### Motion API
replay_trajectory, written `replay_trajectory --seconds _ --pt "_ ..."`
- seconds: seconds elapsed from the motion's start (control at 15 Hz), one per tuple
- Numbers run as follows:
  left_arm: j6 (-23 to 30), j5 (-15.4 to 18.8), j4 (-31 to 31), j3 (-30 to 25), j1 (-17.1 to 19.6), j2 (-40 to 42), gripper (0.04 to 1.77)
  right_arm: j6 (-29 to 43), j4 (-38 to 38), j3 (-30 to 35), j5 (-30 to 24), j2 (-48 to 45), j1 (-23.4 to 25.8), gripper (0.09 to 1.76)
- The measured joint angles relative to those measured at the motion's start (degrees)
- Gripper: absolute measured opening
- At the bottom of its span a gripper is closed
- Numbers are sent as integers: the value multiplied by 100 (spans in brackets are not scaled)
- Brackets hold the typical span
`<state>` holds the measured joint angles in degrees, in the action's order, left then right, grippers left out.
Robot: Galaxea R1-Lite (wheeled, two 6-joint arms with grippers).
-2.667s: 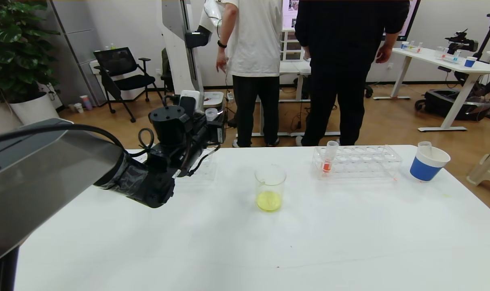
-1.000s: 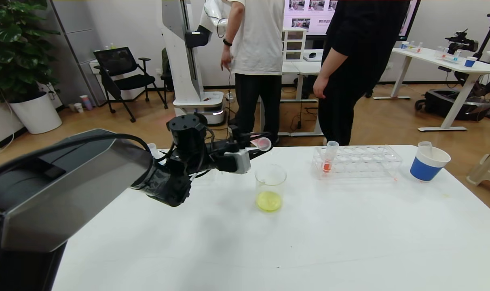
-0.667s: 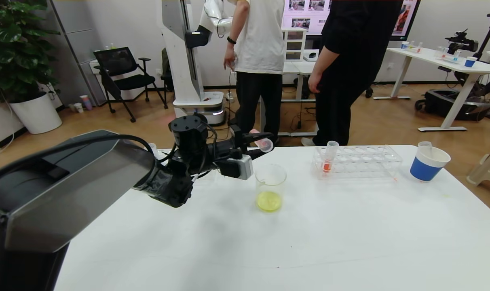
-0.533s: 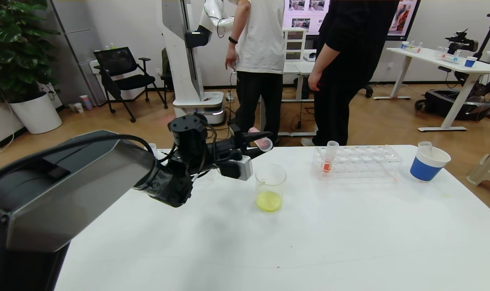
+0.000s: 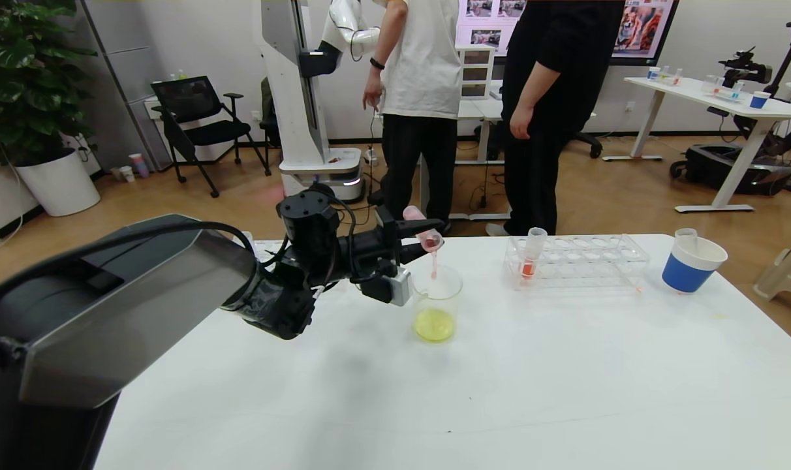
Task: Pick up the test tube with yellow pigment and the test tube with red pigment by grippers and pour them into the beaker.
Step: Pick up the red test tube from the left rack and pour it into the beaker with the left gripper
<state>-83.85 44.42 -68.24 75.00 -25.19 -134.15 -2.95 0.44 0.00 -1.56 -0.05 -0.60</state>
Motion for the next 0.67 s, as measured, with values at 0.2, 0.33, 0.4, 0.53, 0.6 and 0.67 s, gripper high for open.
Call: replay_trajectory --seconds 0.2,0.33,0.4,0.53,0.6,0.67 --pt "-389 -10 24 -16 35 -65 52 0 0 0 2 0 0 174" --pt "-553 -18 35 -9 66 -96 52 0 0 0 2 0 0 174" --pt "-595 -20 35 5 77 -106 52 0 0 0 2 0 0 174" --pt "-785 -99 35 20 116 -117 52 0 0 0 2 0 0 174" --pt "-846 -121 35 20 132 -117 52 0 0 0 0 0 0 174" --pt "-920 -129 38 20 140 -117 52 0 0 0 0 0 0 174"
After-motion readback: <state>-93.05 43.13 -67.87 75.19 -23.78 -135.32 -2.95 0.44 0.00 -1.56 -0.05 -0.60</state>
